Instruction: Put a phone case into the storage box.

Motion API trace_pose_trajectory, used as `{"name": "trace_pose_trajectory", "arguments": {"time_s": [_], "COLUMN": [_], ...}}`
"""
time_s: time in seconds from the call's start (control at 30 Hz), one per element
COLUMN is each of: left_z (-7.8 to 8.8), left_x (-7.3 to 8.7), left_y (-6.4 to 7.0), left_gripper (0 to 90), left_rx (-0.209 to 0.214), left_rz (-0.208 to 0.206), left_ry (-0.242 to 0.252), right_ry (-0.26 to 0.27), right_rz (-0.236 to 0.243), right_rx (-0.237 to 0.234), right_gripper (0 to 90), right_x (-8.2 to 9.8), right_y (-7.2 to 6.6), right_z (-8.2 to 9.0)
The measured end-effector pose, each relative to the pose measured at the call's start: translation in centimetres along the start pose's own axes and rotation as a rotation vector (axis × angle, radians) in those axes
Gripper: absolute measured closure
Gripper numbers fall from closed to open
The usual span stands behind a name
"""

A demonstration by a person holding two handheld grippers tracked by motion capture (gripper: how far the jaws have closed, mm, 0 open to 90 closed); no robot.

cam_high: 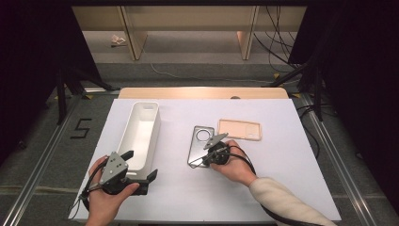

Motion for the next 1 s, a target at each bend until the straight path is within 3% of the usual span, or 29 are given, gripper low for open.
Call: {"name": "trace_pose_trajectory", "arguments": {"time_s": [0.63, 0.83, 1.0], "left_z": [0.0, 0.0, 0.0], "left_x": [0.0, 0.0, 0.0], "left_y": [0.0, 0.1, 0.1], "left_gripper": [0.0, 0.0, 0.0], "left_rx": [0.0, 0.001, 0.002], "left_rz": [0.001, 0.001, -0.001], "left_ry": [0.001, 0.002, 0.002], "right_ry": [-0.071, -0.102, -0.108], "right_rz": [0.021, 0.049, 0.038], "right_rx": [0.007, 0.027, 0.026], "right_gripper": [90.0, 90.0, 90.0], "right_x": [1.1, 1.8, 1.9], "right_y": [0.6, 1.4, 1.4], "right_z": [1.1, 1.8, 1.9]}}
Point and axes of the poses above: each handheld gripper's, and its own axes: z roughly backward along the jaws, x roughly out of its underside, y roughly to its right, the point moved 10 cm from there along -z, roughly forward along the jaws, and after that the axes turned 7 degrees about -x, right-handed, at the moved point
